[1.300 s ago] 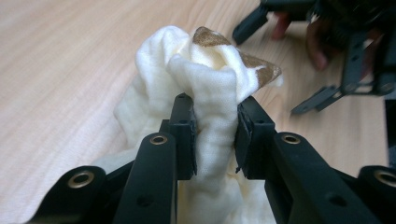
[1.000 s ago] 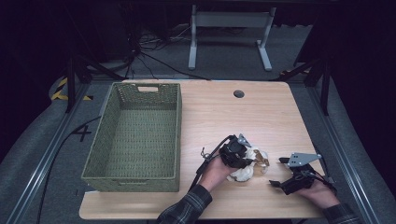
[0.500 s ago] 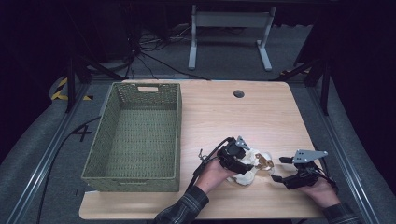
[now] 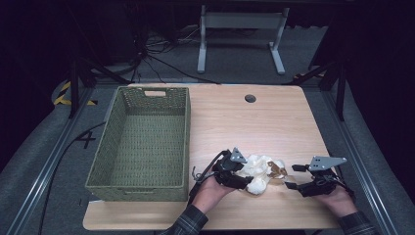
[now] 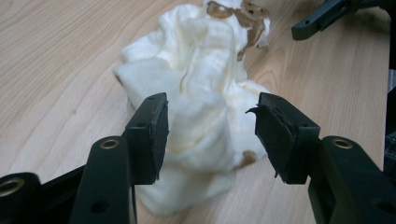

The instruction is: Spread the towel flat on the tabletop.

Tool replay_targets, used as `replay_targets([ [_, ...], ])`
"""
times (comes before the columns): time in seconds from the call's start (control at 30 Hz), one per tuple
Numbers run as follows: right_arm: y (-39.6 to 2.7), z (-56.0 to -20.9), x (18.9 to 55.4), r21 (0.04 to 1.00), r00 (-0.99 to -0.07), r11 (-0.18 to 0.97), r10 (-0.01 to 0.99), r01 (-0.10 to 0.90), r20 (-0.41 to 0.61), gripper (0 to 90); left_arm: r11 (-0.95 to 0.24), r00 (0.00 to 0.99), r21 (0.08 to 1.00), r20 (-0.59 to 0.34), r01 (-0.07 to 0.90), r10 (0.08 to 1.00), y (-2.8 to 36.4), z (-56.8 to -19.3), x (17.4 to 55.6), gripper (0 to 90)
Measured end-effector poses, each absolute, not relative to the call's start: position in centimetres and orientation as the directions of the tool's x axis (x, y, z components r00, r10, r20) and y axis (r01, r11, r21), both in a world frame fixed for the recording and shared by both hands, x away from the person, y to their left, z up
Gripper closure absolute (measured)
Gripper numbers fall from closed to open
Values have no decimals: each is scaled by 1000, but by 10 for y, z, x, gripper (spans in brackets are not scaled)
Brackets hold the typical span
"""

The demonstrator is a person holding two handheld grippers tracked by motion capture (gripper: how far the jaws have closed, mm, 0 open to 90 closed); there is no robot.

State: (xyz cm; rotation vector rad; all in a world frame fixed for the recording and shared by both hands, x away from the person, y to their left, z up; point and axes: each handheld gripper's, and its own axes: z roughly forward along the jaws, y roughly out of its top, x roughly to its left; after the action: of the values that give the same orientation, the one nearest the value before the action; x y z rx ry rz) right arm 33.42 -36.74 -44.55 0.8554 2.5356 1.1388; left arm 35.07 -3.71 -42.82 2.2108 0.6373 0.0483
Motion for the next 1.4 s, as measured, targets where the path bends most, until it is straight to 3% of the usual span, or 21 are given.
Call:
replay_targets([
  [0.47, -365, -441, 335, 737, -817, 542, 576, 404, 24, 417, -579, 843, 682, -103, 446, 528, -24, -447, 330, 447],
  [0.77, -357, -445, 345, 708, -812, 569, 584, 418, 10, 573, -605, 837, 654, -81, 454, 541, -29, -455, 335, 459],
  [0.83, -358, -446, 347, 706, -814, 568, 581, 423, 20, 666, -602, 837, 650, -97, 463, 539, -30, -456, 337, 506],
  [0.93, -360, -444, 350, 712, -815, 554, 578, 431, 43, 792, -609, 839, 644, -94, 462, 537, -31, -456, 339, 669],
  [1.03, -364, -441, 351, 722, -812, 539, 582, 433, 52, 853, -614, 839, 631, -109, 473, 534, -31, -454, 340, 841],
  [1.4, -389, -427, 350, 750, -770, 490, 637, 445, 40, 866, -526, 818, 701, -146, 482, 556, -17, -433, 336, 864],
])
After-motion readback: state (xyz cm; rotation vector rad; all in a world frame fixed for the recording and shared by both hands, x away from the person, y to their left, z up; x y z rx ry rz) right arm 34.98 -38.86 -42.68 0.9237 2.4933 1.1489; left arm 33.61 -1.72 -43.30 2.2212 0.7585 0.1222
